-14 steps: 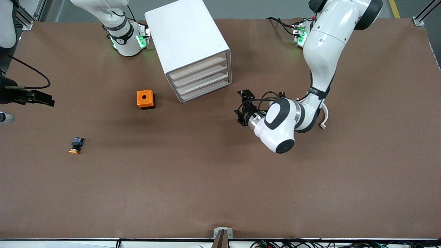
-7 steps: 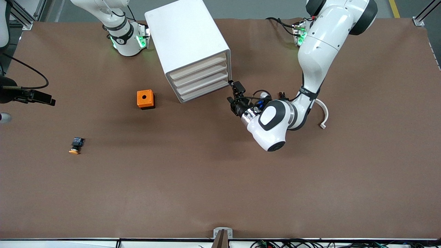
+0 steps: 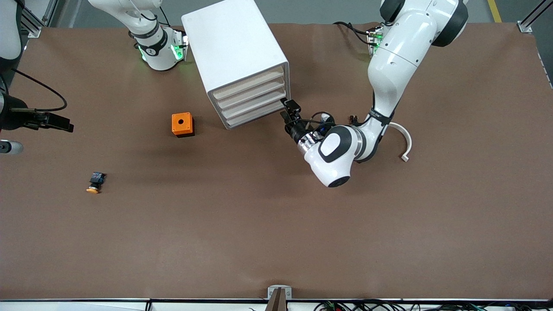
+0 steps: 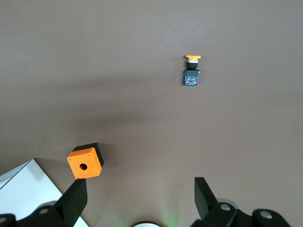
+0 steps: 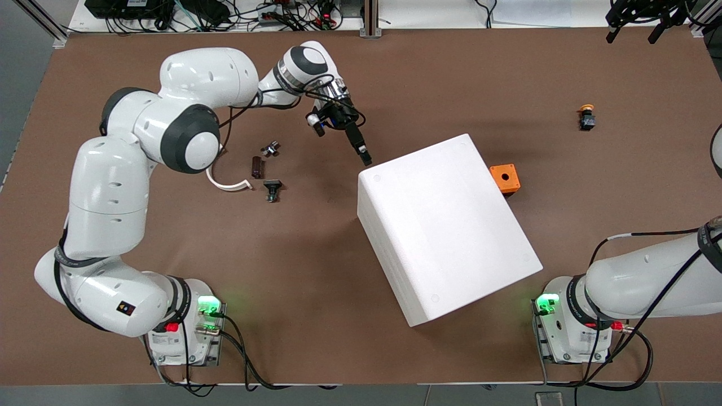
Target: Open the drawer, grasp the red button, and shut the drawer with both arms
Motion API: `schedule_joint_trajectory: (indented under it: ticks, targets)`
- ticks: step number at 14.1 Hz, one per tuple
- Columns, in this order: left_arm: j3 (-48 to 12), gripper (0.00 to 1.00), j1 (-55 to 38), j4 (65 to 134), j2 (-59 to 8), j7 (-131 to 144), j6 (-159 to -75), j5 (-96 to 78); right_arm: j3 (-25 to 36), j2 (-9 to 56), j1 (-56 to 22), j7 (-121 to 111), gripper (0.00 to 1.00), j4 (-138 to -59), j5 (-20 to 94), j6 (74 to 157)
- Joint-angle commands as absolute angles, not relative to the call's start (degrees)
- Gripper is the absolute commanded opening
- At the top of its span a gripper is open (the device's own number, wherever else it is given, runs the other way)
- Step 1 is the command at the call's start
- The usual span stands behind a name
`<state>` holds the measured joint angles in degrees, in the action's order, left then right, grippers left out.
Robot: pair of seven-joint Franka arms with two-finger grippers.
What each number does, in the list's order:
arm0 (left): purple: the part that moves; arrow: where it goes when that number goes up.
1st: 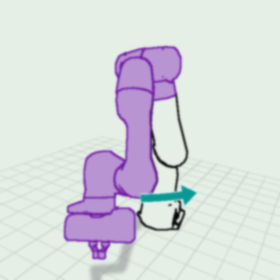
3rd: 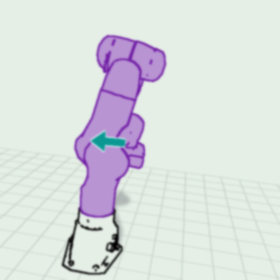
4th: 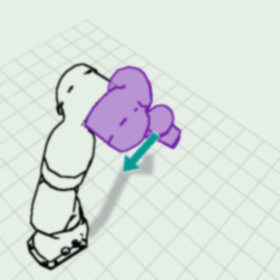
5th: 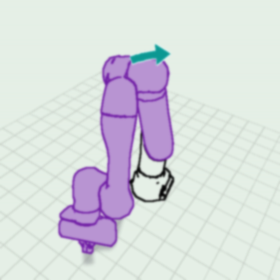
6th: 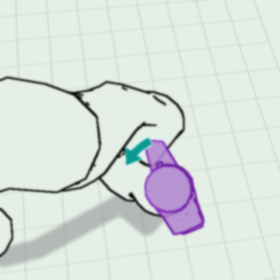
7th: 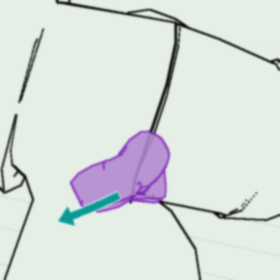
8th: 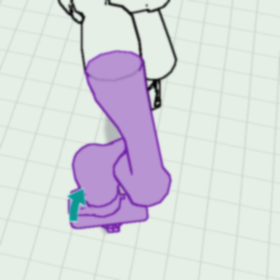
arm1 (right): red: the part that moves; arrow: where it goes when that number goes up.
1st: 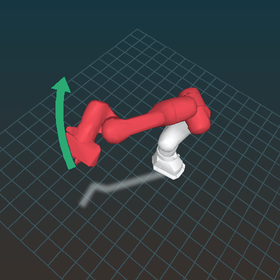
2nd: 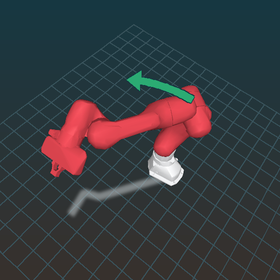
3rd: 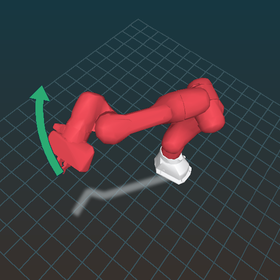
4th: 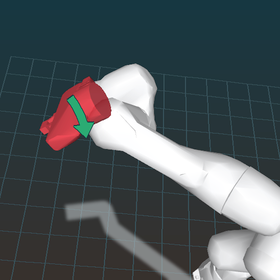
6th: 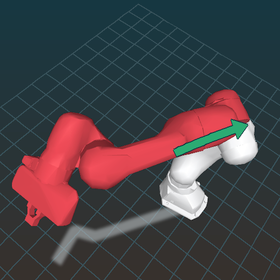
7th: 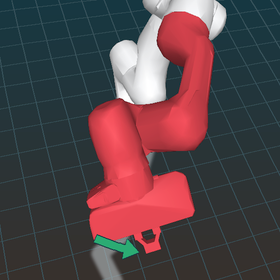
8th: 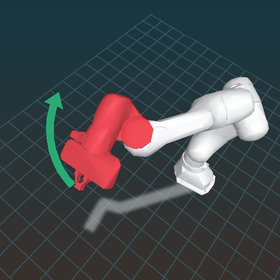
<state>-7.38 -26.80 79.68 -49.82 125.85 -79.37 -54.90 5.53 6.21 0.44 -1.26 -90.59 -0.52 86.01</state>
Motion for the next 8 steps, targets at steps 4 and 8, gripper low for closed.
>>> schedule_joint_trajectory:
  ticks: [4,8]
  targets:
    - [-8.35,0.54,-28.30,79.01,-51.94,126.65,-78.22,-56.25,5.27,5.98,-0.87,-0.53,1.00,-90.26,-3.25,85.96]
    - [-9.84,0.54,-29.36,79.10,-52.21,126.47,-78.14,-56.25,5.27,6.42,-1.05,-0.26,1.00,-92.54,-2.90,92.44]
